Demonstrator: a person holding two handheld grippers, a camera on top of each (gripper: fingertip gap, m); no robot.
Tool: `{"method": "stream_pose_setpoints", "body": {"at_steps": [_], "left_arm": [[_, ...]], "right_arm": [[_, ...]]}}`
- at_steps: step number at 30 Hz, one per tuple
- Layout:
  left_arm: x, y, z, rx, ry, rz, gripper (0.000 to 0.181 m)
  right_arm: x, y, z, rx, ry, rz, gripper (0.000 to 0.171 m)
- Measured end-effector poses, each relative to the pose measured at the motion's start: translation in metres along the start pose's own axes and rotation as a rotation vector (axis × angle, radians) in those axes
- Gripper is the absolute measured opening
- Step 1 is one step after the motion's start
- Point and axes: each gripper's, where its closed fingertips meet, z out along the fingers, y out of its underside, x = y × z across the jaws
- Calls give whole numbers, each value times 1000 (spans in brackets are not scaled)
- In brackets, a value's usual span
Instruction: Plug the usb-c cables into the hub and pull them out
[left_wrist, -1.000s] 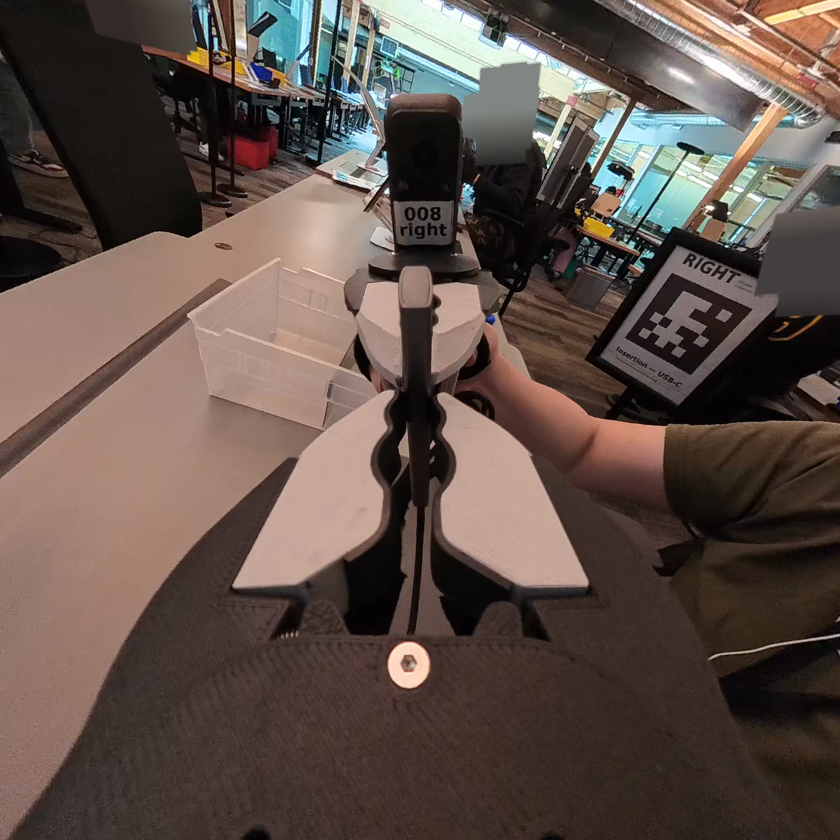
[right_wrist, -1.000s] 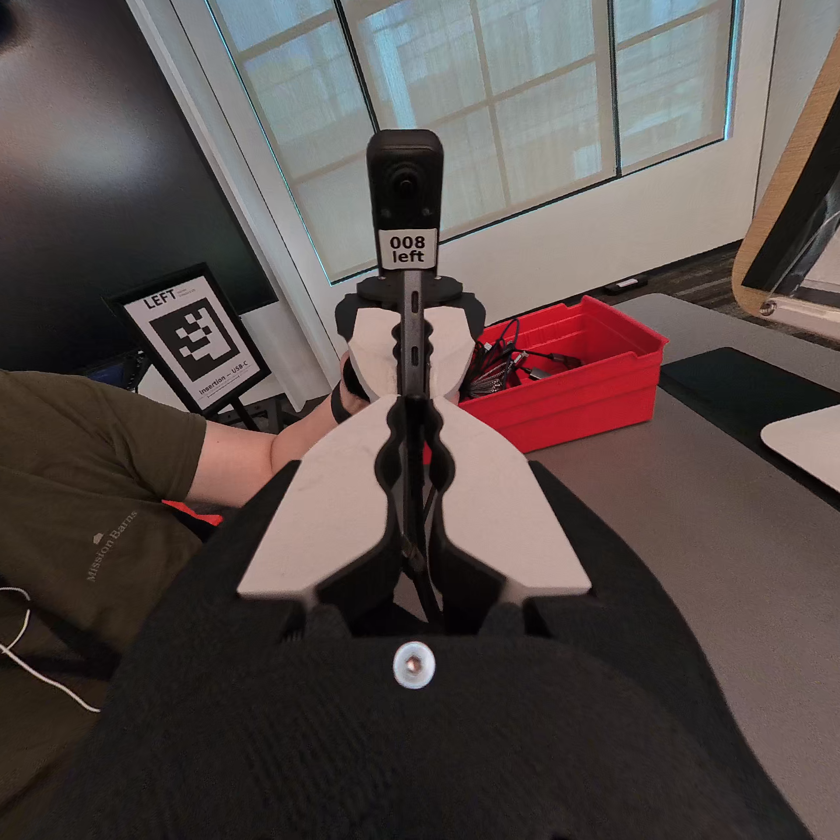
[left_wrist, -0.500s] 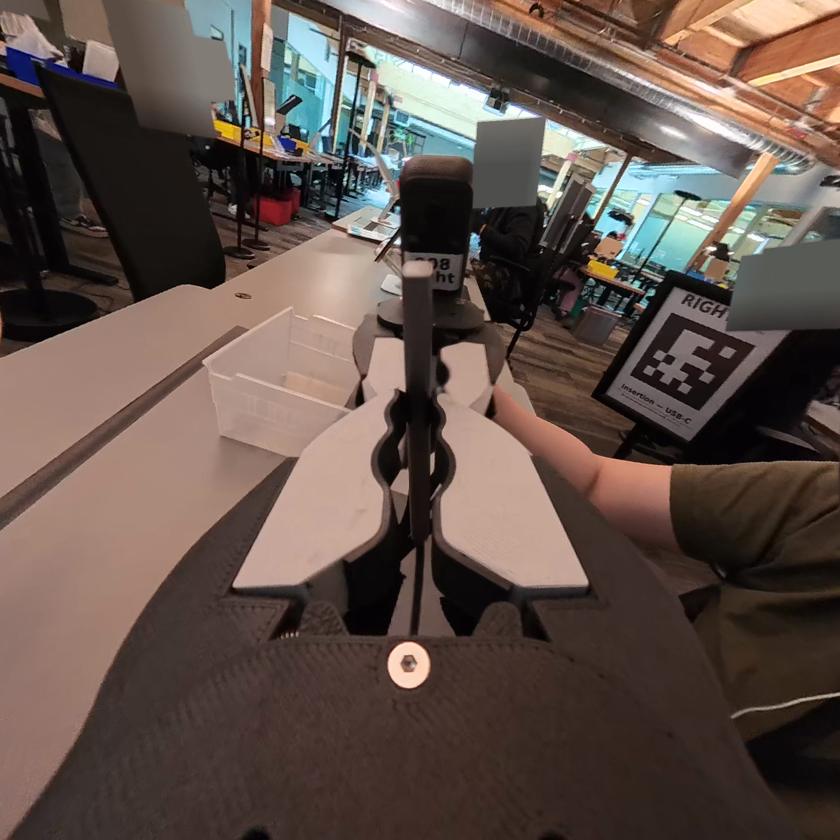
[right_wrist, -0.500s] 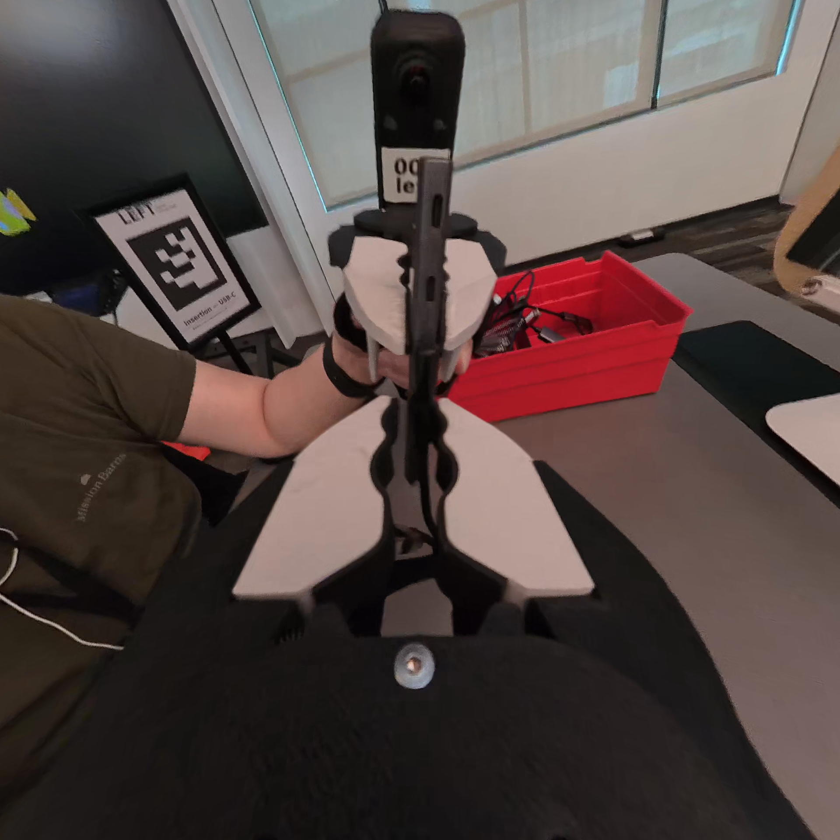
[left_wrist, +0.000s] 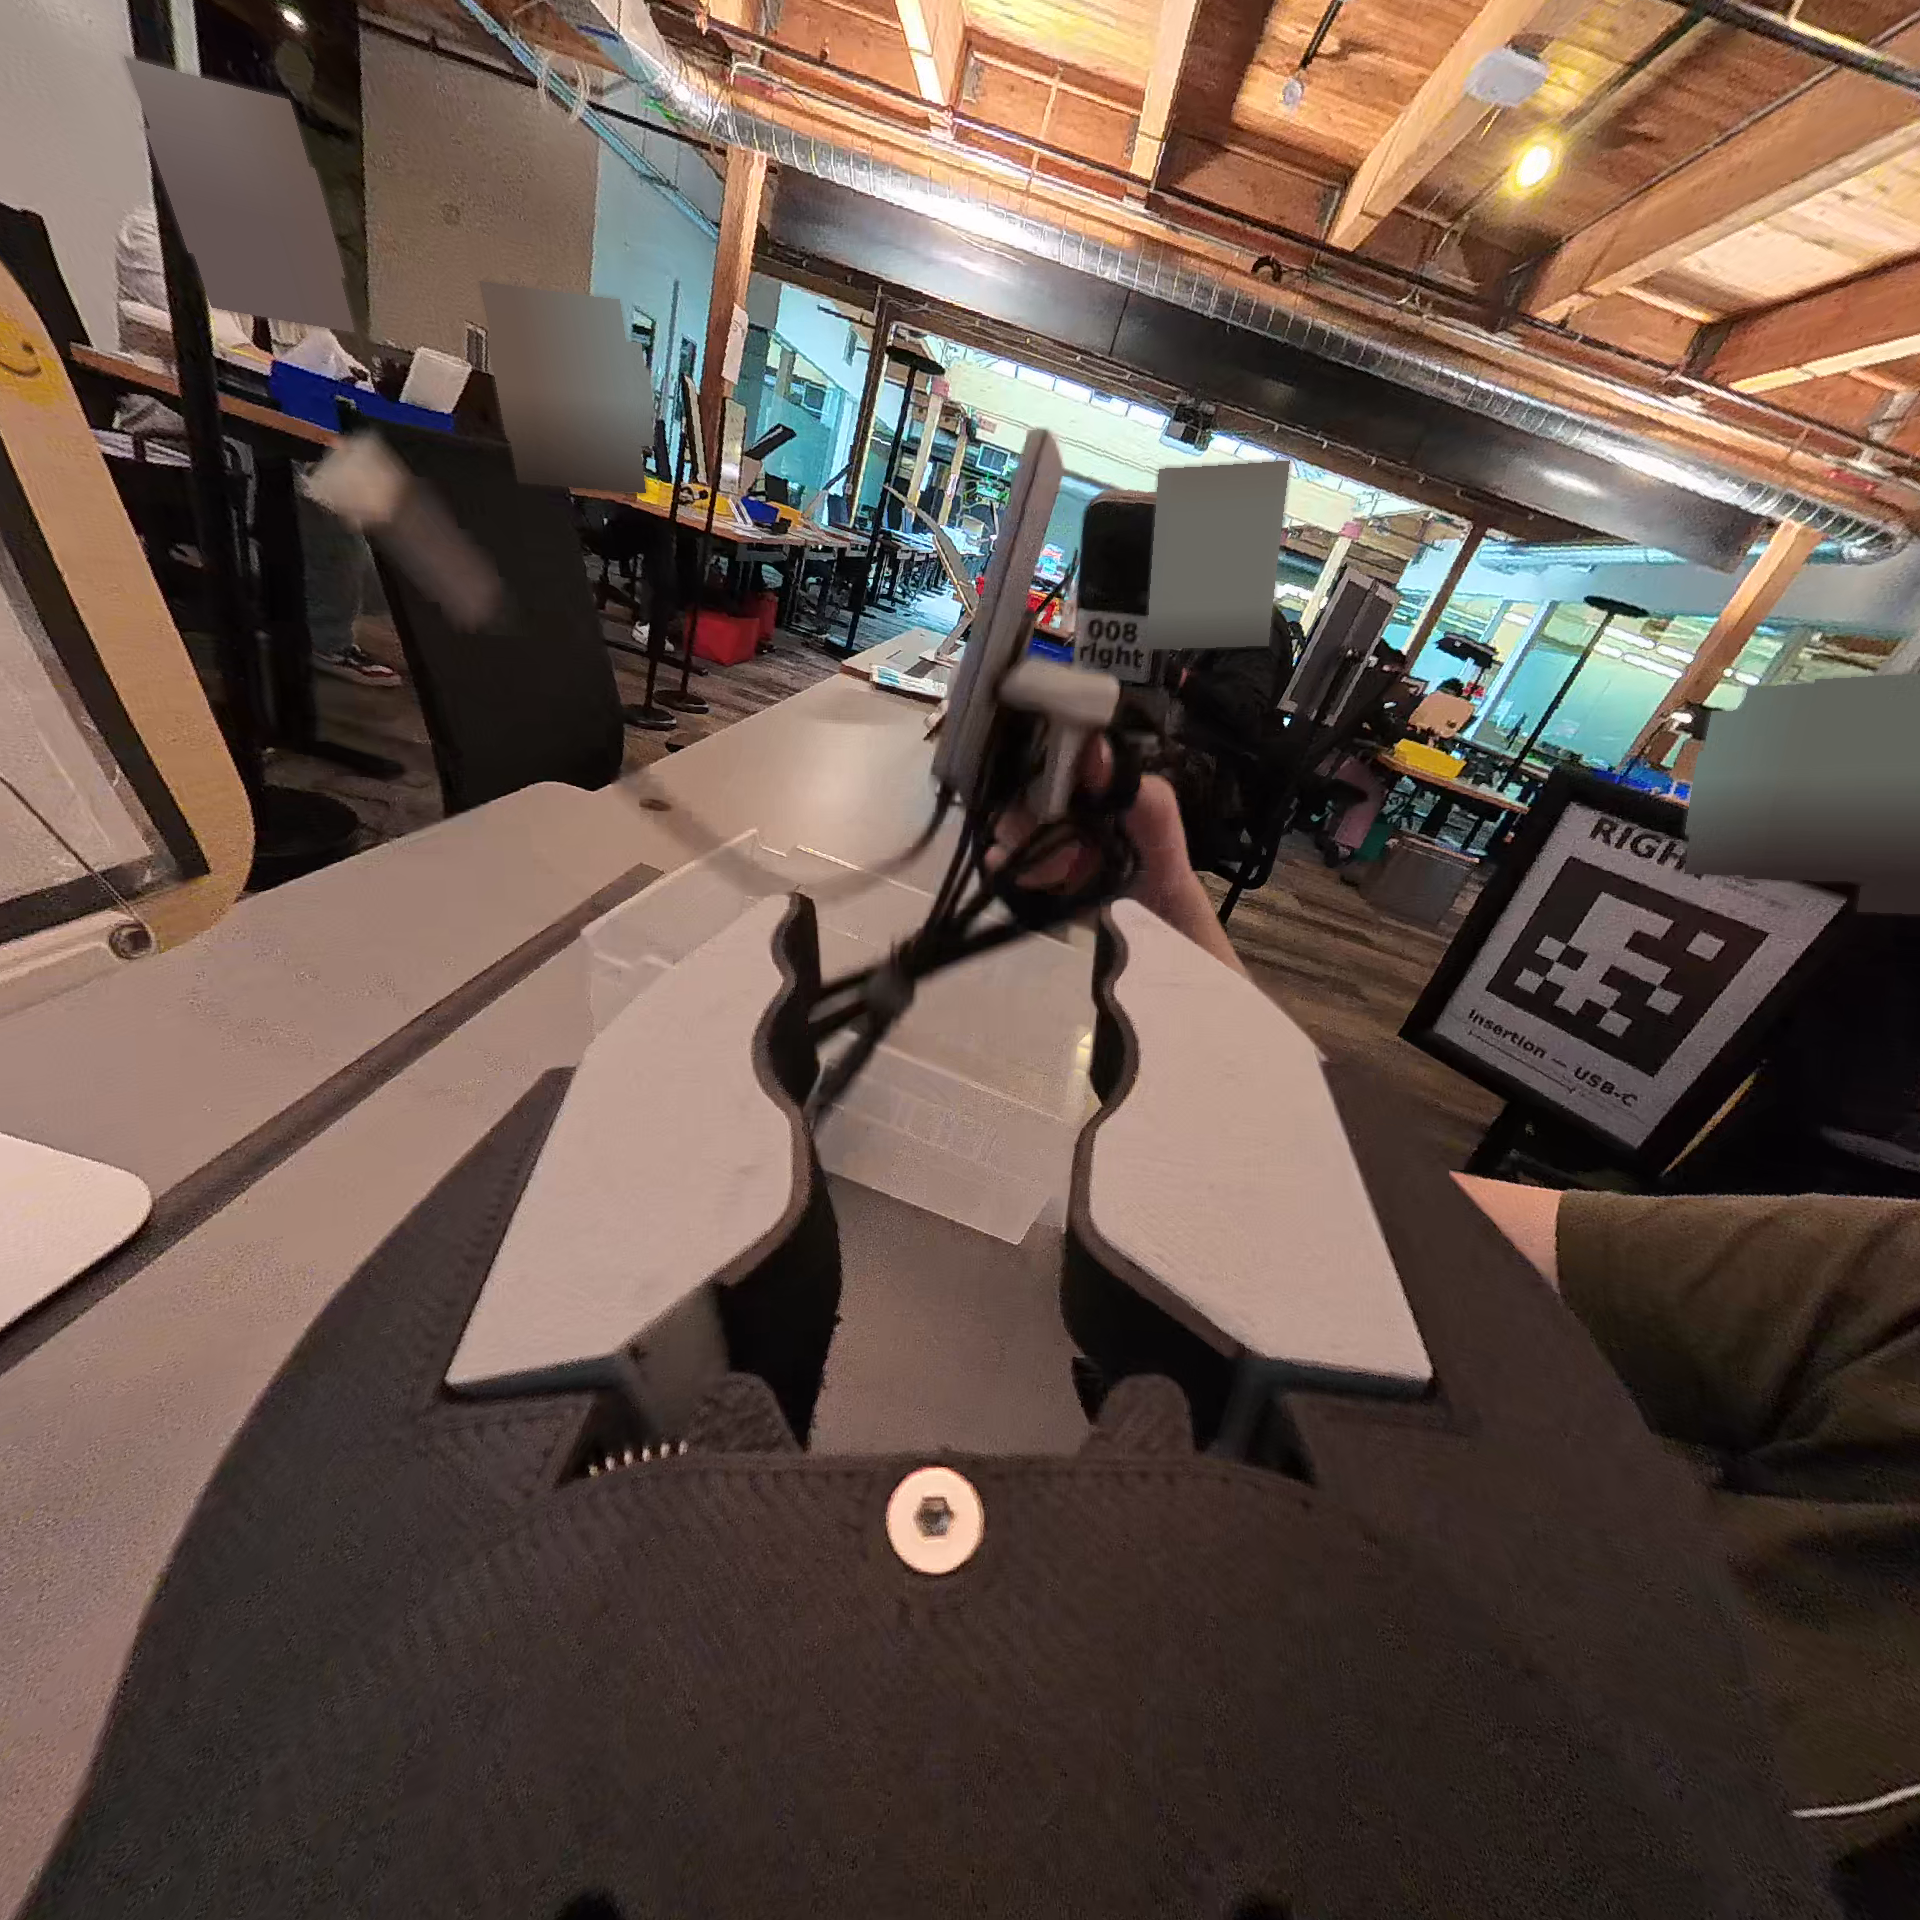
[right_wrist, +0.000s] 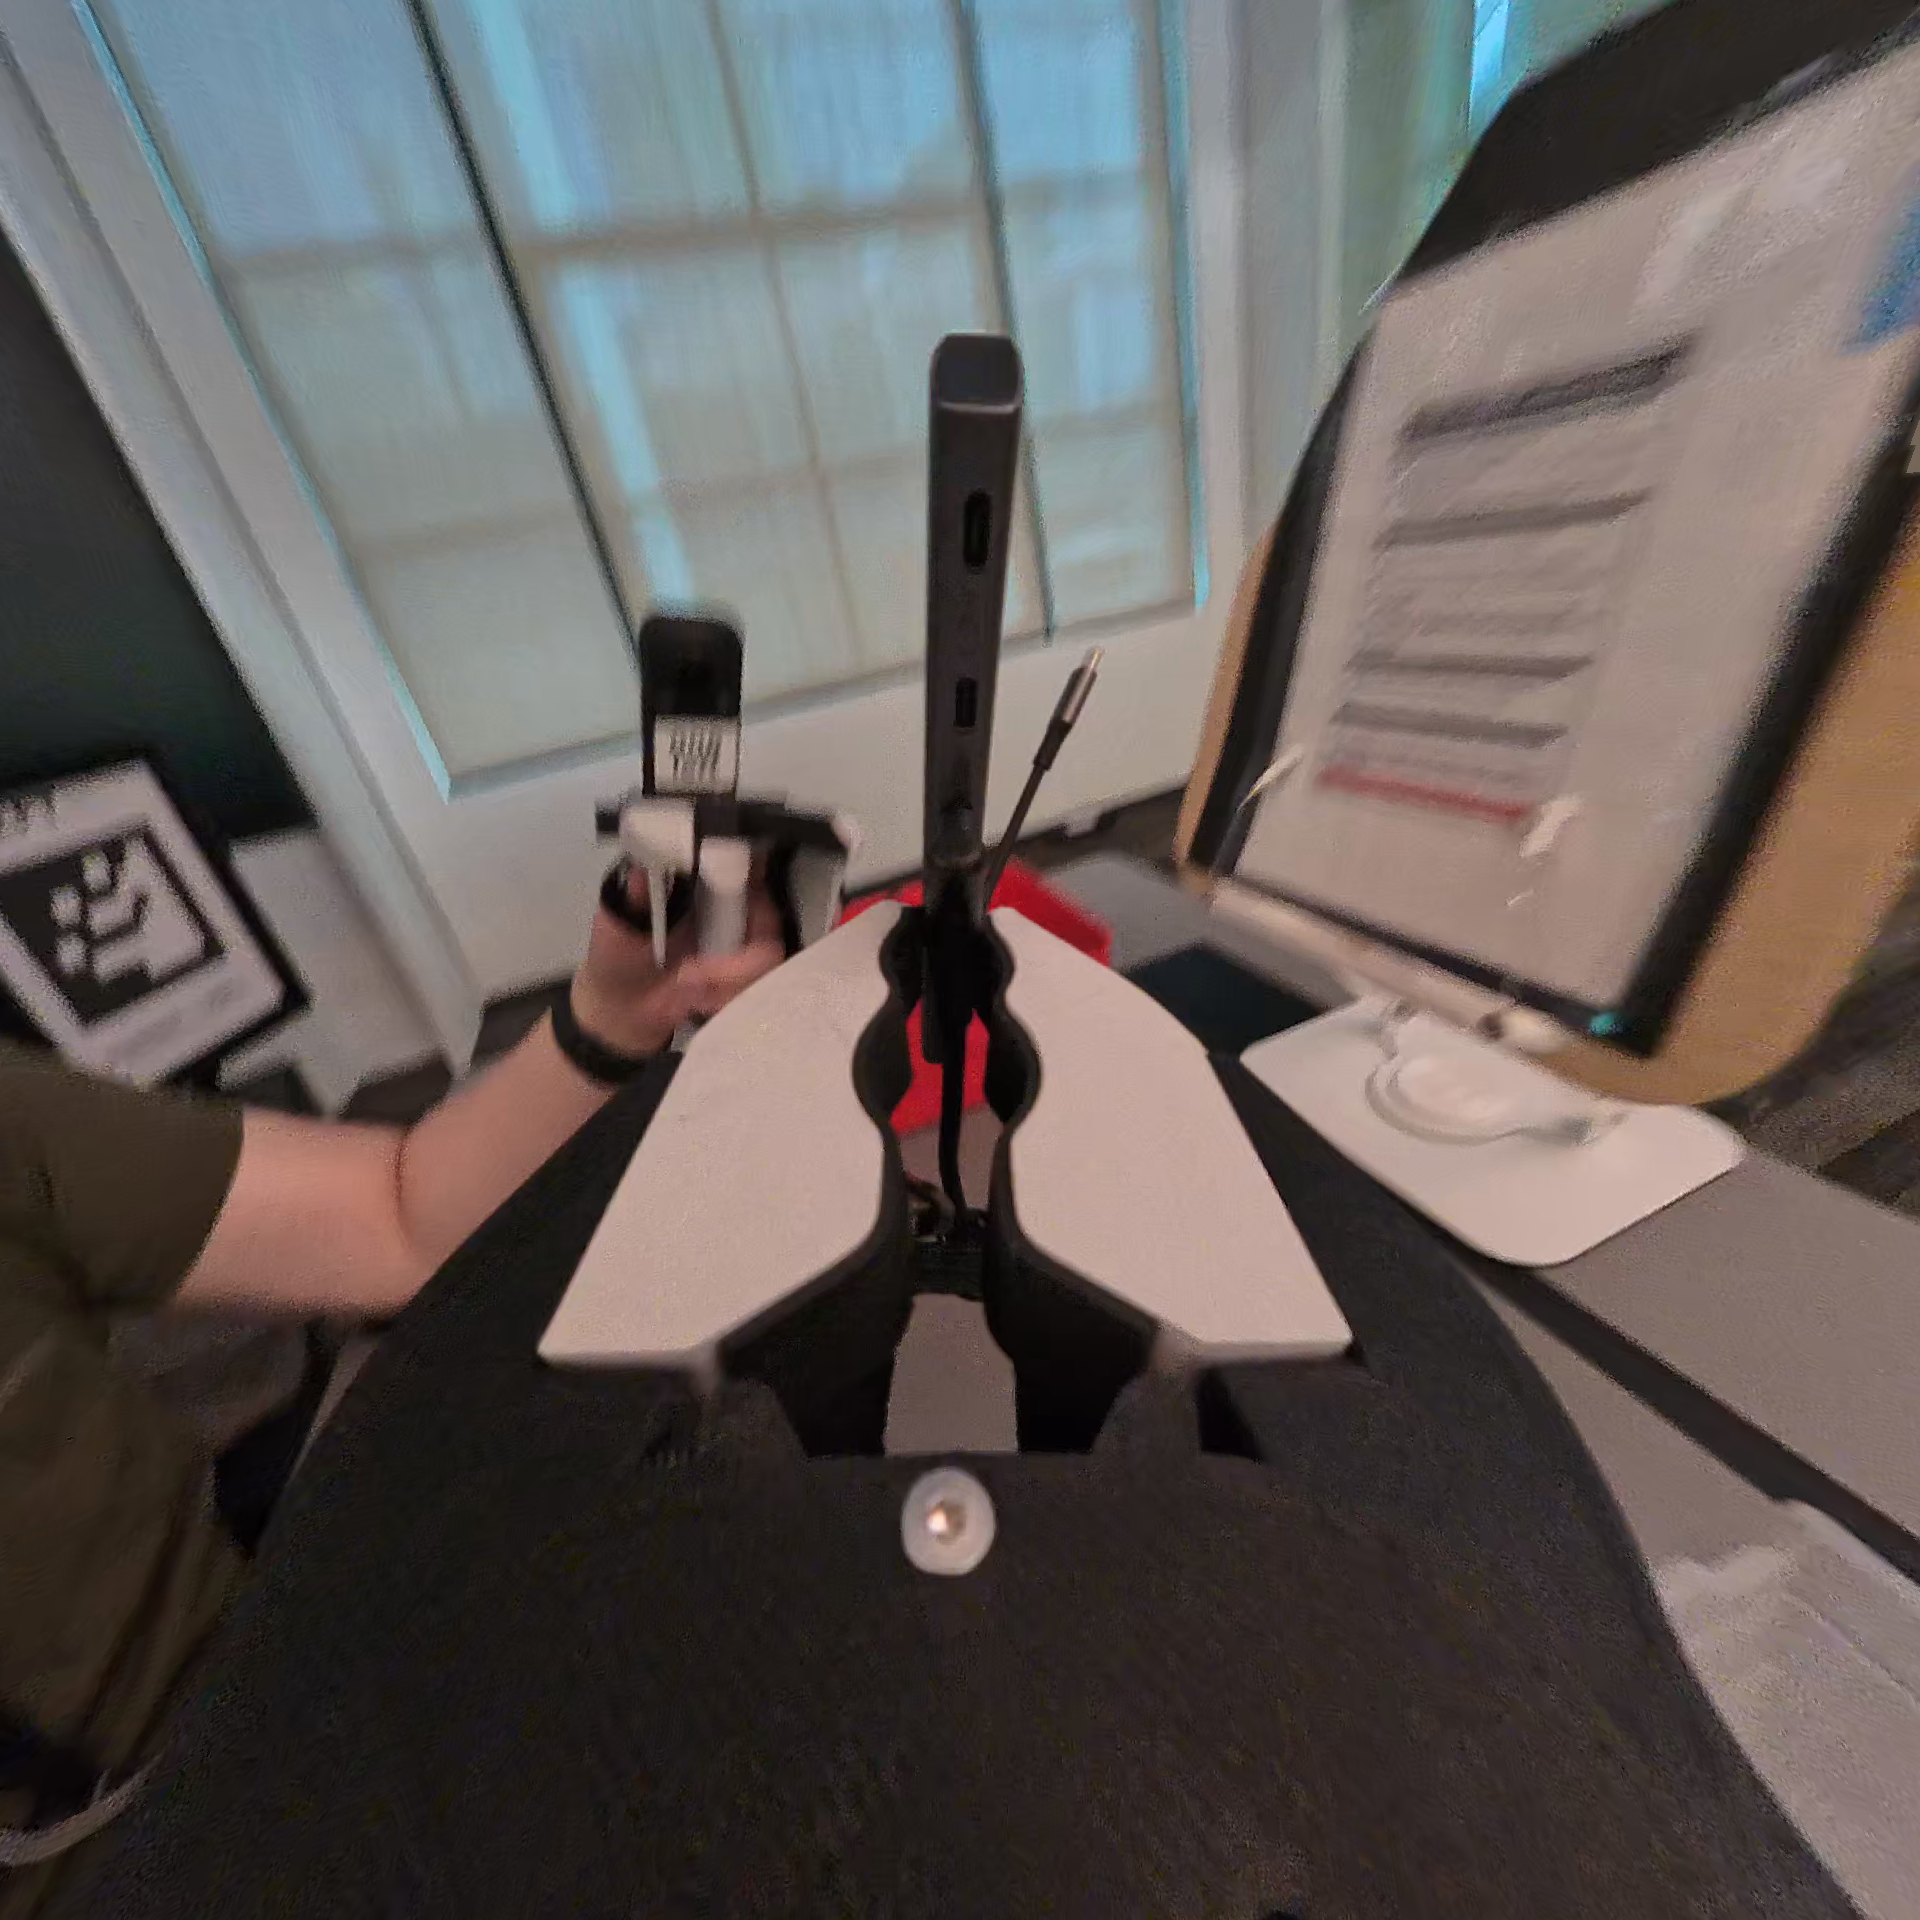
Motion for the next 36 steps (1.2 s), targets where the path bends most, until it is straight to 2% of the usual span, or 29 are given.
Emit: {"method": "stream_pose_setpoints", "body": {"at_steps": [2,4,9,12,17,21,23,28,34,36], "left_arm": [[2,1,1,-15,1,17,47],[4,6,4,-36,10,18,45],[8,23,15,-108,43,-3,43],[10,32,21,-148,50,-1,43],[11,43,27,-187,72,-30,42],[13,52,32,-221,84,-36,41],[13,56,34,-239,87,-36,41],[13,63,37,-268,93,-48,41],[13,68,38,-293,96,-50,40],[12,68,38,-296,93,-50,40]], "right_arm": [[19,-28,-40,149,72,38,9],[38,-40,-75,241,148,49,9],[75,-39,-125,287,306,50,9],[100,-17,-133,207,397,71,9],[131,30,-137,71,403,263,9],[162,93,-159,-237,588,318,10],[167,109,-163,-328,621,304,9],[177,127,-164,-519,730,187,11],[186,129,-183,-728,891,-9,43],[184,119,-189,-736,933,-62,43]]}}
